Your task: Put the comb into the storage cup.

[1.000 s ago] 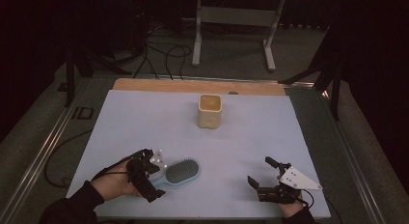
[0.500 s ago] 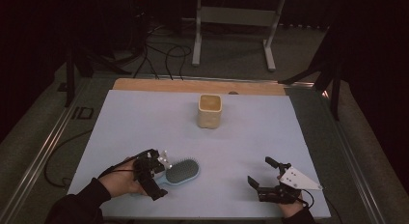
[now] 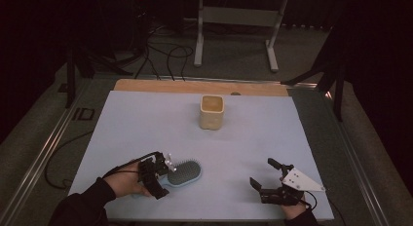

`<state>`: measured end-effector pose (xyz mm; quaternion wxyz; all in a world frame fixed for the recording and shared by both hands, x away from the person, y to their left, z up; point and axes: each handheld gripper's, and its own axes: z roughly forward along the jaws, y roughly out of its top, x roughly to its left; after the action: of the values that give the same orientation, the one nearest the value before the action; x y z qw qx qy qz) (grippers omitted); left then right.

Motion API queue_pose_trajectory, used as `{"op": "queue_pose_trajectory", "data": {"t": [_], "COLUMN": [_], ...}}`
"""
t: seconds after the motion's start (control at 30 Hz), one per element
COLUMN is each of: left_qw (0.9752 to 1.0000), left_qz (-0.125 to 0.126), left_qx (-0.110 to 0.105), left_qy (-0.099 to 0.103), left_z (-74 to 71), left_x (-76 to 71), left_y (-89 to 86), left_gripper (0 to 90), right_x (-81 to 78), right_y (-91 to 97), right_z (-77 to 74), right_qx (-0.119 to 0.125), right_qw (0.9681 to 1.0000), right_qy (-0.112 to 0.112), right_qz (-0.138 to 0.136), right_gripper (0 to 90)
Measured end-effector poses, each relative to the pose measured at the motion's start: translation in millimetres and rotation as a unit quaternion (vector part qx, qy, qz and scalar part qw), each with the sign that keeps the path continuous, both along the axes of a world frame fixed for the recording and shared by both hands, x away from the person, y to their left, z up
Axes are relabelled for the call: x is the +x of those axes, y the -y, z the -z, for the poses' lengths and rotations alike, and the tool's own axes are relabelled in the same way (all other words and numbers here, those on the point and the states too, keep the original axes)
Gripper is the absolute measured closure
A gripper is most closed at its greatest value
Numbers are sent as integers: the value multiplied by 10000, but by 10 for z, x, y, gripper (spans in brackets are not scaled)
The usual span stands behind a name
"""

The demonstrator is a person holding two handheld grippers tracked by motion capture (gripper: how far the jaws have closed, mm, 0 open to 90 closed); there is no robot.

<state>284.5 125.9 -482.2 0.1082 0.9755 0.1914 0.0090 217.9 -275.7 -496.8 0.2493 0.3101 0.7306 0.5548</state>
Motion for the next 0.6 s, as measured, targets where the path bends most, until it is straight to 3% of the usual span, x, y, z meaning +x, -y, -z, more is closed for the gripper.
{"op": "queue_pose_trajectory", "data": {"t": [0.6], "left_qw": [9999], "left_qz": [-13], "left_qx": [66], "left_qy": [-79], "left_z": [43], "left_x": [70], "left_y": [10], "left_gripper": [590], "right_x": [-1], "right_y": [2], "right_z": [-5], "right_qx": [12], "right_qw": [10000], "right_qy": [19], "right_qz": [-15], "right_gripper": [80]}}
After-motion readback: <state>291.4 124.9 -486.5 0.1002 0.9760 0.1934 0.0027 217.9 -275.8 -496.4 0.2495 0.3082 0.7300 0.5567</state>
